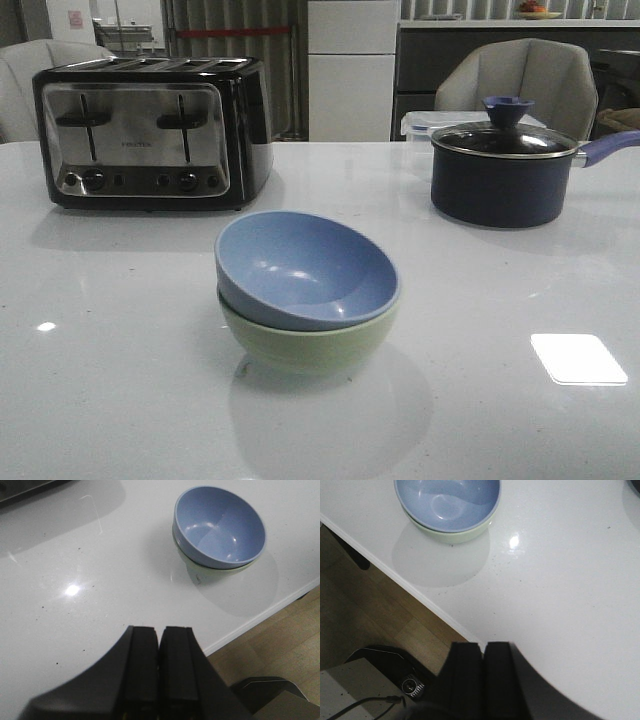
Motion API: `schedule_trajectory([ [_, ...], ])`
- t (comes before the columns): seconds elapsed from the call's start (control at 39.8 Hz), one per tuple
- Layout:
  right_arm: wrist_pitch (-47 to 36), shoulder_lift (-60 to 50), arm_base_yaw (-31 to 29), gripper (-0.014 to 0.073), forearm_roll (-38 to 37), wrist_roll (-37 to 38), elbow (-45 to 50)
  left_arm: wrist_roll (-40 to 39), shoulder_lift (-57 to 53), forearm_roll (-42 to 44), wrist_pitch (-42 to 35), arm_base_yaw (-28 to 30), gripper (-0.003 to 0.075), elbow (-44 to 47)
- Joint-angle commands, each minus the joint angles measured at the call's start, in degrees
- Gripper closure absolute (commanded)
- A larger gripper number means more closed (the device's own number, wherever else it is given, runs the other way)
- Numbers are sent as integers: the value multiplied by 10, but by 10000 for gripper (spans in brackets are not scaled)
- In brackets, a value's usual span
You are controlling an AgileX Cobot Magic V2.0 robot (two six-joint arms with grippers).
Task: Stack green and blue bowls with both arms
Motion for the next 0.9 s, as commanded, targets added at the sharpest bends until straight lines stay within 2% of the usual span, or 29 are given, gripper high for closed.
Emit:
schedule_trajectory([
  [0.0, -33, -3, -1, 575, -5, -3, -17, -3, -1, 0, -40, 1, 625, -15],
  [0.33, -32, -3, -1, 575, -5, -3, -17, -3, -5, 0, -42, 1, 625, -12],
  [0.45, -30, -3, -1, 575, -5, -3, -17, 0, -44, 16, -67, 35, 625, 1],
  [0.6, -30, -3, -1, 575, -5, -3, -17, 0, -135, 20, -157, 122, 625, 72],
  [0.88, -30, -3, -1, 575, -5, -3, -17, 0, -339, 19, -365, 260, 625, 305],
])
